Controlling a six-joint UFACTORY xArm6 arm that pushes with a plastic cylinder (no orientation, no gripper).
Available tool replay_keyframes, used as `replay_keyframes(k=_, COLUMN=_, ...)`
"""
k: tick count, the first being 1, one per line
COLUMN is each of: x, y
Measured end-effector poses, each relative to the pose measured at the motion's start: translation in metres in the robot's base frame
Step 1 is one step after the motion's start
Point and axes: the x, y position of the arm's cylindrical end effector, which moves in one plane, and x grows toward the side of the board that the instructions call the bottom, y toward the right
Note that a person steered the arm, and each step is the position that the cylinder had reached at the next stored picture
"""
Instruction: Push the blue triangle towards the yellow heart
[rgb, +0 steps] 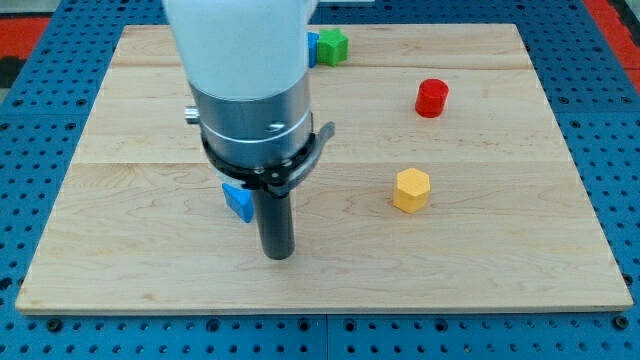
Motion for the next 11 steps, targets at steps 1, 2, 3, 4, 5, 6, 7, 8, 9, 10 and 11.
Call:
replay_keyframes(k=1, x=0.004, y=-0.002)
replay_keyframes(k=2, x=-0.015, y=-0.002)
replay_keyframes(k=3, x=-0.028, y=-0.003)
replay_keyframes(k=4, x=-0.032, y=-0.014)
replay_keyframes(k=5, x=-0.032, y=-0.041)
replay_keyframes(k=6, x=-0.046, y=-0.064)
replay_keyframes(k=7, x=-0.073, y=-0.061)
replay_keyframes(k=8, x=-0.090, y=-0.050)
replay_keyframes(k=9, x=-0.103, y=-0.049)
replay_keyframes(k=10, x=-0.115, y=-0.049)
replay_keyframes(k=11, x=-0.125, y=-0.049)
